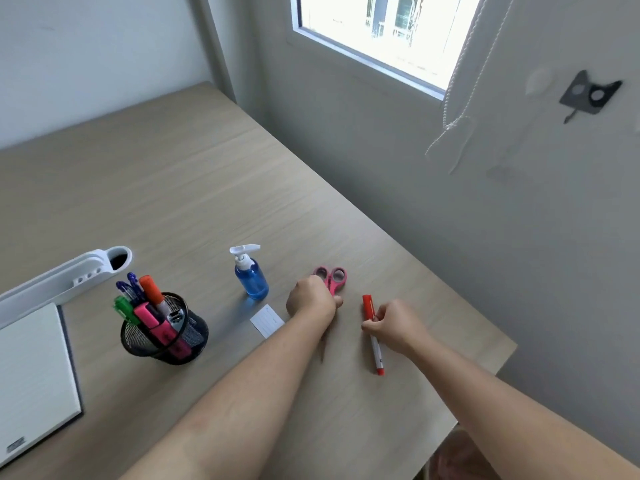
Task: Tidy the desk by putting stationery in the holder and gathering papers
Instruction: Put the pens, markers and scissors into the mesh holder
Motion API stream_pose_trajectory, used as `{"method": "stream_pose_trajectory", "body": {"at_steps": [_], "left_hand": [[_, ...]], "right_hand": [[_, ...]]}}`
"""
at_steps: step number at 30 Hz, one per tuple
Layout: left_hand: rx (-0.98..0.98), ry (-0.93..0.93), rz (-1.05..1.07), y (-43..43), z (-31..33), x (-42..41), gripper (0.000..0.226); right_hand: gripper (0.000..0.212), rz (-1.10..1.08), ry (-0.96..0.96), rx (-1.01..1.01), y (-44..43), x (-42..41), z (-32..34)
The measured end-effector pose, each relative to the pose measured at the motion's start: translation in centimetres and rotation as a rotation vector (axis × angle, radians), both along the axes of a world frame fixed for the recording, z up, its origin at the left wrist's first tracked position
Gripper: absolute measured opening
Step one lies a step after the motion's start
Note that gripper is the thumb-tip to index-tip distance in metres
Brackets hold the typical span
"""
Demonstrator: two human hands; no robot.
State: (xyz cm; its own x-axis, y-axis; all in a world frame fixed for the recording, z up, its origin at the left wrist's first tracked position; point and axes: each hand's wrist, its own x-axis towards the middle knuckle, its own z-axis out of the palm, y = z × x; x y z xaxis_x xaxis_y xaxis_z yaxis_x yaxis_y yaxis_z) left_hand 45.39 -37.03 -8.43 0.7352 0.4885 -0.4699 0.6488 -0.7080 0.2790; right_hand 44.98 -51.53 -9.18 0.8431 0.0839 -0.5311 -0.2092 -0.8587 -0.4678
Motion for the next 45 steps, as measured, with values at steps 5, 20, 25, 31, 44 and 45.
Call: {"method": "stream_pose_trajectory", "body": {"at_steps": [5,20,25,31,44,45], "left_hand": [[-0.119,0.01,-0.025,0.6,-0.2,-1.5,0.046],[-0.722,-0.222,-0.116,12.6,9.6,-11.9,0.009],[-0.555,-0.526,-0.002,19.4,15.2,-16.1,0.008],[-0.365,-0.764,0.097,24.9,17.9,-18.5,0.006],[-0.396,-0.68,0.084,26.2,12.9,-17.4,0.021],[-0.399,-0.674,0.079,26.3,12.7,-17.4,0.022]], "right_hand": [[0.037,-0.01,-0.007,0.032,-0.1,0.1,0.5],[0.014,0.096,-0.036,0.42,8.5,-4.9,6.4],[0.014,0.237,-0.108,0.497,15.5,-7.2,9.9],[0.011,0.291,-0.287,0.57,21.4,-7.6,12.9],[0.018,0.554,-0.402,0.284,26.2,-5.4,11.4],[0.02,0.592,-0.394,0.266,26.3,-5.4,11.0]]}}
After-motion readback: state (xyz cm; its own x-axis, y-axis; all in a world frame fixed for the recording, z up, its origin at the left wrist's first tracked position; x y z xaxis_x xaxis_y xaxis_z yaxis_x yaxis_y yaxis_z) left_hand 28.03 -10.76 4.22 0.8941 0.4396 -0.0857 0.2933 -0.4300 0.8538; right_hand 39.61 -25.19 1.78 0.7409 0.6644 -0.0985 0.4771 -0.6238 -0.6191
